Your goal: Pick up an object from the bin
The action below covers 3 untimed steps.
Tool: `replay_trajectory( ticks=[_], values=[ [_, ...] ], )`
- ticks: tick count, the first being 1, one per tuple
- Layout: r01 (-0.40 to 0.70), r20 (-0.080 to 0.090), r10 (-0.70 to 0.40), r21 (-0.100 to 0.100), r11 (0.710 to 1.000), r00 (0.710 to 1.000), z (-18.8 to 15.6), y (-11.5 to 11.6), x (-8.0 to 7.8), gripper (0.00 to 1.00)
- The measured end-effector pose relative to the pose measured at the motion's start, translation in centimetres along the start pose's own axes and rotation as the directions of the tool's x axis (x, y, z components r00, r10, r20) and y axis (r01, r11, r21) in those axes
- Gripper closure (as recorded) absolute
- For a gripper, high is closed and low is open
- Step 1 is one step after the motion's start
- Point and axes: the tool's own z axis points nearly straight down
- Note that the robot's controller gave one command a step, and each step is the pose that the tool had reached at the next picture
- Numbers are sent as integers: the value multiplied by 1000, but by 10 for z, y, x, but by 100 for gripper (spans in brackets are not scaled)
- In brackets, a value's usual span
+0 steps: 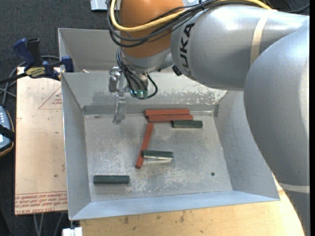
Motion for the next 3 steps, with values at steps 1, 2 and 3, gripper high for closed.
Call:
replay_trajectory(
  ticks=[1, 2, 3],
  values=[
    [-3, 9, 3, -1, 1000, 1000, -6, -1, -2, 0],
    [107, 10, -107, 0, 994, 994, 66, 11, 39, 0],
    [194, 5, -194, 0, 981, 981, 81, 41, 70, 0]
  ],
)
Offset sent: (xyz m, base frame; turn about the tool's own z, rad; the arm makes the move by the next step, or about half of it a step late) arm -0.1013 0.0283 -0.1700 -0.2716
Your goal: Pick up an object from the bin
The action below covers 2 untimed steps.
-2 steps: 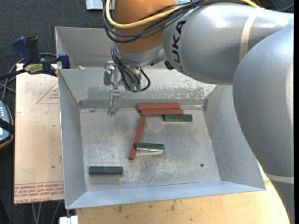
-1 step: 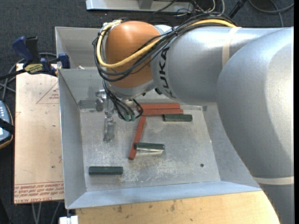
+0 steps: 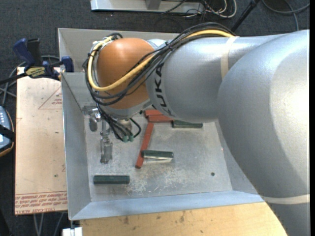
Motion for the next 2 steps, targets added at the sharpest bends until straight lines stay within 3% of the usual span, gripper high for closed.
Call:
replay_trajectory(
  ticks=[1, 2],
  values=[
    [94, 2, -94, 1, 996, 996, 25, -14, 36, 0],
    [69, 5, -69, 0, 998, 998, 90, -8, 89, 0]
  ],
)
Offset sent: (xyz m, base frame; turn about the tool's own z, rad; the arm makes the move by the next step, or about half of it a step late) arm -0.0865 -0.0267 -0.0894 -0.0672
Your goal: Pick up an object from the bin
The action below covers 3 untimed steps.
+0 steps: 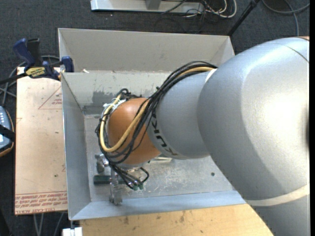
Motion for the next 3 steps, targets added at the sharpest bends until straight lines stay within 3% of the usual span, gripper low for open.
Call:
replay_trajectory(
  ticks=[1, 3],
  values=[
    [53, -2, -53, 0, 999, 999, -1, -10, -9, 100],
    [53, -6, -53, 0, 999, 999, -5, -10, -7, 100]
  ],
)
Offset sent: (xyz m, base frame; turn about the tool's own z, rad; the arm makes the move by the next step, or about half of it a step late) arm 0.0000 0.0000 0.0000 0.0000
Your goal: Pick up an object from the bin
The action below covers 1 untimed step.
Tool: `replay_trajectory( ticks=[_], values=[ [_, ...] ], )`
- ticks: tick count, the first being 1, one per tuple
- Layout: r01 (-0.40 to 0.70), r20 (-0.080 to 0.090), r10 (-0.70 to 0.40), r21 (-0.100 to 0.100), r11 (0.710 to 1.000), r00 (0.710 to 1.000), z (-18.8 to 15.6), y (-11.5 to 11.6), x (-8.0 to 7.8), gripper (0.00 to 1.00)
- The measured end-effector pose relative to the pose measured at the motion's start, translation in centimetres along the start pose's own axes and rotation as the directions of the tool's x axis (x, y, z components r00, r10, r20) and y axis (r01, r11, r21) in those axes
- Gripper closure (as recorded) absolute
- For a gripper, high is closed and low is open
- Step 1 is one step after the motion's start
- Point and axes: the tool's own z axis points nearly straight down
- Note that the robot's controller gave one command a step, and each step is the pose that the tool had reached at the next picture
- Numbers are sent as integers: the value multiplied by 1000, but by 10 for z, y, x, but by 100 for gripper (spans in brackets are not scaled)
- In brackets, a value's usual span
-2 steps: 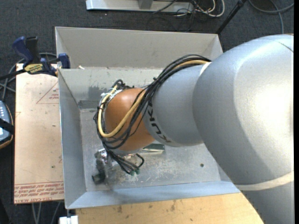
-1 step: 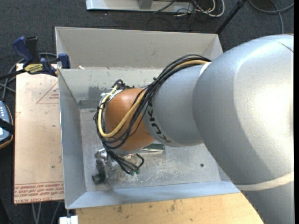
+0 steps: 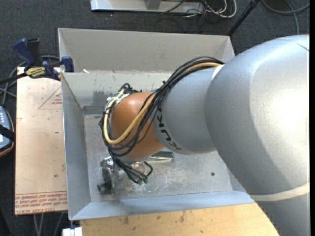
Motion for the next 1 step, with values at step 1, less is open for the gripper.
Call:
replay_trajectory(
  ticks=[1],
  values=[
    [0, 0, 0, 0, 1000, 1000, -13, 0, 0, 100]
  ],
)
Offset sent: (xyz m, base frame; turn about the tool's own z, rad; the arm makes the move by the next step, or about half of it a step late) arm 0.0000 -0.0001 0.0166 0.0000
